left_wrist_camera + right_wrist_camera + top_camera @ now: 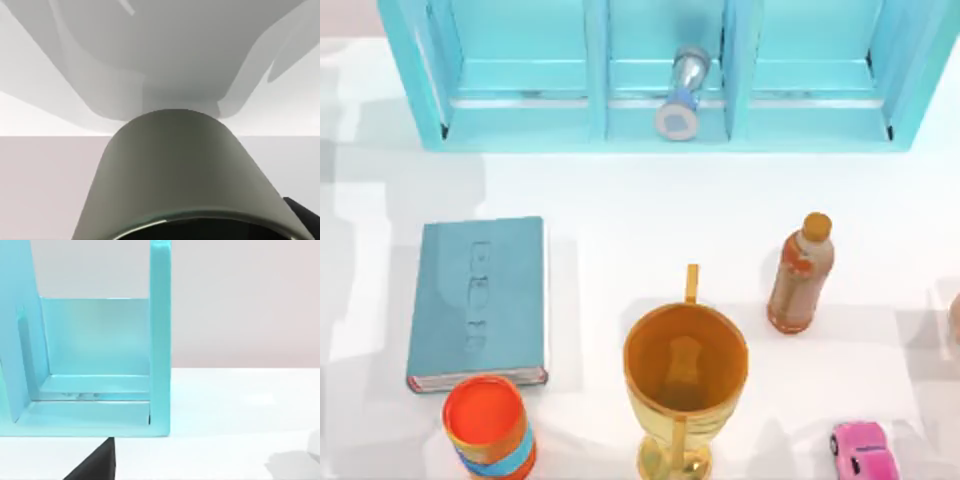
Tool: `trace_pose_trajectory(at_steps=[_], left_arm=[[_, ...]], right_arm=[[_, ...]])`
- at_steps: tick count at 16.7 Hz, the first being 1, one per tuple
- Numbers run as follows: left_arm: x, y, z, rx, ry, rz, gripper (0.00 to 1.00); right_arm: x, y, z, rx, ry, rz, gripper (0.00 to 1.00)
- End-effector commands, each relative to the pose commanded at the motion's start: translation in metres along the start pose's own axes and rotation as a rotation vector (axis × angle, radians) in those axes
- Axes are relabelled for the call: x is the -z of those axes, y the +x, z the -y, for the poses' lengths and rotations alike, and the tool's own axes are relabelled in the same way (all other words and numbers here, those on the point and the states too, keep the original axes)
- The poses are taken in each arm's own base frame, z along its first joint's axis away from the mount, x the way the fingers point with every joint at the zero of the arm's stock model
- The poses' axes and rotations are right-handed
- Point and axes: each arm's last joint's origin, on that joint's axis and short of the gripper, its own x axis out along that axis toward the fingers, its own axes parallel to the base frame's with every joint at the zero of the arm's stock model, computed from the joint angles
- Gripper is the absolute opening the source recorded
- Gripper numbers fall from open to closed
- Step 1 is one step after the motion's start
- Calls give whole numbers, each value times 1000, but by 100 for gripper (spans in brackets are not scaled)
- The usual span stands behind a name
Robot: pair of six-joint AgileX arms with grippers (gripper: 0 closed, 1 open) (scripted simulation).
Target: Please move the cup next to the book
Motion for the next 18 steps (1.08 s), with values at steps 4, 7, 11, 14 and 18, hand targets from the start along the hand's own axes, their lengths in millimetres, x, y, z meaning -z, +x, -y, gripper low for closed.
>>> trace_pose_trajectory(at_steps=[4, 7, 11, 14, 18], left_arm=[[14, -14, -3, -16, -17, 2, 0], [22, -20, -2, 6, 4, 12, 0], [35, -33, 0, 2, 1, 1, 0], [36, -34, 0, 1, 0, 0, 0], [34, -40, 1, -4, -12, 14, 0]], right_arm=[[0, 0, 0, 0, 0, 0, 100], [0, 0, 0, 0, 0, 0, 100], [0, 0, 0, 0, 0, 0, 100], [0, 0, 0, 0, 0, 0, 100], [0, 0, 0, 0, 0, 0, 100]])
